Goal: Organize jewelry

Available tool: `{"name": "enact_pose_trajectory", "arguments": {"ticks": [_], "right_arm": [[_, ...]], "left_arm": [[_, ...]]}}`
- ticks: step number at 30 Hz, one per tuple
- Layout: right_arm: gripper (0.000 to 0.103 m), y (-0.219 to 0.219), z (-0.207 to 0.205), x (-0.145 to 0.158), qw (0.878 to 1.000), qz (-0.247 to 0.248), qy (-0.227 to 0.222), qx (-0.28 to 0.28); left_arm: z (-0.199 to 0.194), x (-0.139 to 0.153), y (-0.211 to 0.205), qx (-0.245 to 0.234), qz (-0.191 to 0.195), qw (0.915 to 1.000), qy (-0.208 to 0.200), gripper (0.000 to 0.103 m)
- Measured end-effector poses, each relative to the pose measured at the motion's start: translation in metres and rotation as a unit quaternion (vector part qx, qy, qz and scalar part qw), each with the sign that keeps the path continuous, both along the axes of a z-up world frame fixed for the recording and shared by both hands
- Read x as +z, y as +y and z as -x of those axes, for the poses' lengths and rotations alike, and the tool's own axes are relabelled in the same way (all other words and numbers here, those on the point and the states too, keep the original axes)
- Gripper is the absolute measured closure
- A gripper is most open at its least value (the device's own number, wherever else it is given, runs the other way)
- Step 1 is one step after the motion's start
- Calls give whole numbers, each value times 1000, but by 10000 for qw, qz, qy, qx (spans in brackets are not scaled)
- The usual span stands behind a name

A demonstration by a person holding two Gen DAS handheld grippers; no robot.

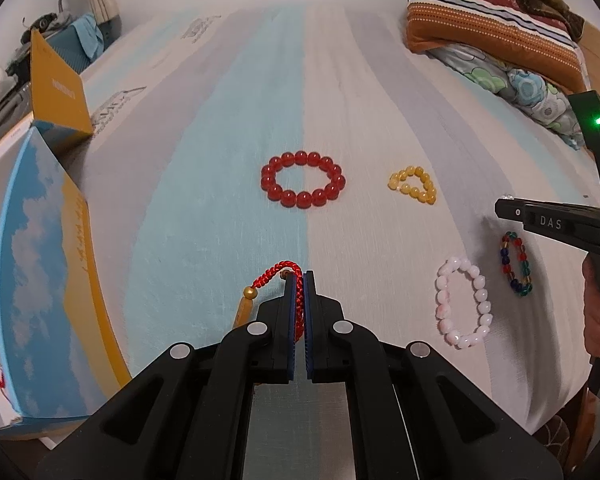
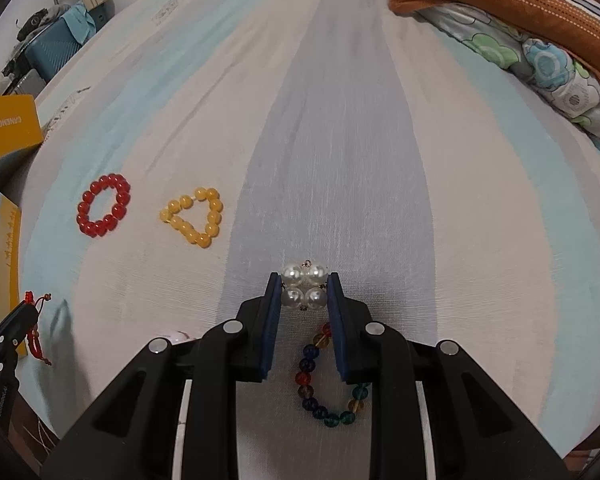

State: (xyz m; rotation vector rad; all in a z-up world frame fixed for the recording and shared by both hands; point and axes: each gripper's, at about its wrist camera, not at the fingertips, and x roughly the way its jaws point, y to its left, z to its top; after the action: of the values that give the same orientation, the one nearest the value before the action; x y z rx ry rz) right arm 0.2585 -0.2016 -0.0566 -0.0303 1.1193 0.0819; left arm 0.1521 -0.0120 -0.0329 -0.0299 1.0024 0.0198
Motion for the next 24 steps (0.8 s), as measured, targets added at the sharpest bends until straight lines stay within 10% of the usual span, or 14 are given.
{"name": "enact_pose_trajectory", "arguments": {"ticks": [24], "right_arm": [[81, 10, 47, 84, 9974, -28, -711, -97]], "left_arm": [[18, 79, 19, 355, -84, 9984, -435, 100]]}}
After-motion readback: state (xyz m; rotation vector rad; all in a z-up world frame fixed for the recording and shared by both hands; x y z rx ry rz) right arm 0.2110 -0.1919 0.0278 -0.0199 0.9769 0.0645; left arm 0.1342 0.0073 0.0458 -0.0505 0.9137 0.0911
